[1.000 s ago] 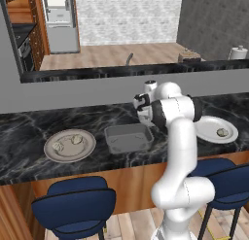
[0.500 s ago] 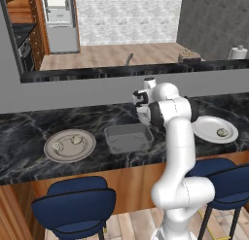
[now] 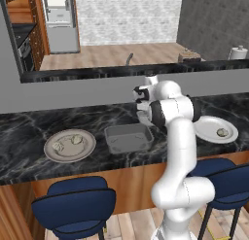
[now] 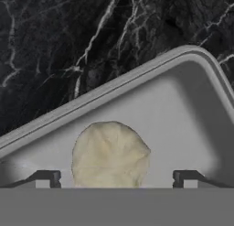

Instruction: Place two dumplings into each of the tupperware containers and then place the containers in the fridge.

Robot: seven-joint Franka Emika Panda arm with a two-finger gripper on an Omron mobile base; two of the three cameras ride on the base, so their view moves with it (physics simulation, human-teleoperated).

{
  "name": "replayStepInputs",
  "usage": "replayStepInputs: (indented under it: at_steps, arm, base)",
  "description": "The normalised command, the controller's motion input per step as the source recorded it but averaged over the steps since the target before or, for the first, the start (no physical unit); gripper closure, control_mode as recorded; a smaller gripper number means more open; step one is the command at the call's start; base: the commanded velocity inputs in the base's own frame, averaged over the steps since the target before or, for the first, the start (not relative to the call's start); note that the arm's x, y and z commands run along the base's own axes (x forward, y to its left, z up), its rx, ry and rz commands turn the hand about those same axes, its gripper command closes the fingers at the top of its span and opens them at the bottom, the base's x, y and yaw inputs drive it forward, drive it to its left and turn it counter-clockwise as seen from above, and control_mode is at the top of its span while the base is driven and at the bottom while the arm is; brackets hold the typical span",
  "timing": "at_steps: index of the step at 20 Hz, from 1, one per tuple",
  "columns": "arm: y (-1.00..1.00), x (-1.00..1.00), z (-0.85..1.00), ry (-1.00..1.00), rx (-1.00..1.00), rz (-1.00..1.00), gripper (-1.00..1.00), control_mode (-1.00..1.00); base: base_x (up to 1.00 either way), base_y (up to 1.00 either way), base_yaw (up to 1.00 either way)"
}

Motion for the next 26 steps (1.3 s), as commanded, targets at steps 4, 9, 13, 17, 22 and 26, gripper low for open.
replayStepInputs:
  at_steps: [4,9,13,17,22,26]
  arm:
    - [-0.22,-0.9,0.58,-0.12,0.08,0.1,-1.0,-1.0]
    - [-0.98,-1.0,0.37,-0.18,0.07,0.0,-1.0,-1.0]
    - [-1.0,-1.0,0.52,-0.1,0.0,0.0,-1.0,-1.0]
    - [-1.0,-1.0,0.65,-0.03,0.0,0.0,-1.0,-1.0]
    - [-0.95,-0.91,0.58,0.0,-0.03,0.0,-1.0,-1.0]
    - [-0.83,-0.77,0.04,0.0,0.0,0.0,-1.0,-1.0]
  base:
    - [0.0,0.0,0.0]
    - [0.0,0.0,0.0]
    - [0.0,0.0,0.0]
    - [0.0,0.0,0.0]
    - [0.0,0.0,0.0]
    - [0.0,0.0,0.0]
